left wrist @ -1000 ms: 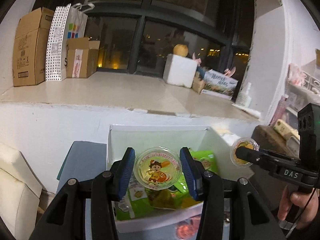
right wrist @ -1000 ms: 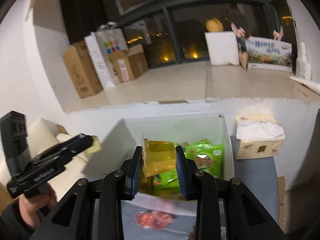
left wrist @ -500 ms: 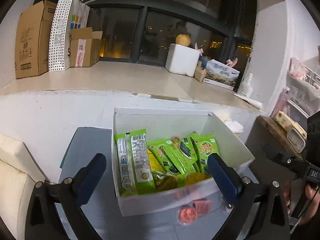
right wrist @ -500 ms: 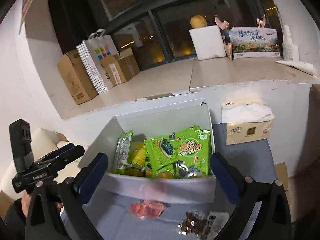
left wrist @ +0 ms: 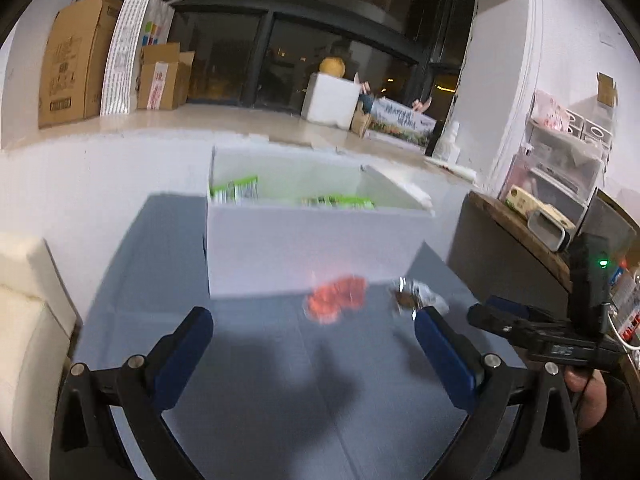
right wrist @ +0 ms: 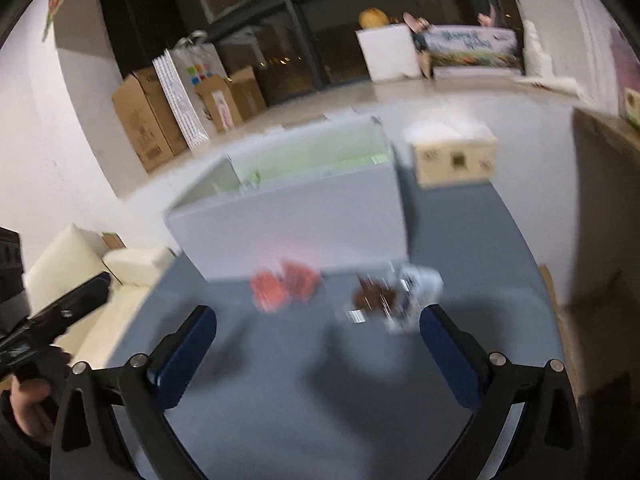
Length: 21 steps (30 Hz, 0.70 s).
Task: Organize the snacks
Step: 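Move the right gripper to the brown wrapped snack, then grasp the brown wrapped snack with the right gripper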
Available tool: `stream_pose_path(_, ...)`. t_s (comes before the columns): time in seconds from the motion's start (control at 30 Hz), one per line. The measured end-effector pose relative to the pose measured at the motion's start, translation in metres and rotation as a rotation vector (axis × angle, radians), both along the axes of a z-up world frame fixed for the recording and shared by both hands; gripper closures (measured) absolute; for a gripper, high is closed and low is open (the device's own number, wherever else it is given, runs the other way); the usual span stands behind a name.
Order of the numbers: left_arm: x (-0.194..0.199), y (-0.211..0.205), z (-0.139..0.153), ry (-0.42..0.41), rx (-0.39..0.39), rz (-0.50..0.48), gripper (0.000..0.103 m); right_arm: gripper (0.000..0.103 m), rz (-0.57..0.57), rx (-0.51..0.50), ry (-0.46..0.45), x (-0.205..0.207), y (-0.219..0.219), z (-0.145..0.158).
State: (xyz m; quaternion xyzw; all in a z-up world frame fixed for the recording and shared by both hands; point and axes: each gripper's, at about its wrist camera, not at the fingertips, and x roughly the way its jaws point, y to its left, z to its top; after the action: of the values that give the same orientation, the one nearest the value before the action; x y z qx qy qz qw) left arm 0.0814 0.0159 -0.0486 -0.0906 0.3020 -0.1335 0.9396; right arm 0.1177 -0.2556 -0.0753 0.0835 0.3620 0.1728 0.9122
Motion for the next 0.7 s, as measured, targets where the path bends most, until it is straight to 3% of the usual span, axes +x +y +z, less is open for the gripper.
stream_pose_path(0.13,-0.005,-0.005,-0.013,0.039,-0.010,-0.013,0.000,0.000,-0.046,-0.025,0.048,0.013,-0.010,-0.016)
stream_pose_path(0.33,-0.003,-0.009,-0.017,0.049,-0.009,-0.018,0.000,0.000,-0.078,-0.059,0.125,0.063,0.003,-0.035)
stream_pose_path(0.6,0.000,-0.009,-0.023,0.072,-0.011,-0.014,0.000,0.000,-0.100,-0.212,0.205,0.107,0.034,-0.057)
stream_pose_path(0.7,0.005,-0.010,-0.028,0.090,-0.007,-0.012,0.000,0.011,-0.120,-0.266,0.179,0.103,0.035,-0.058)
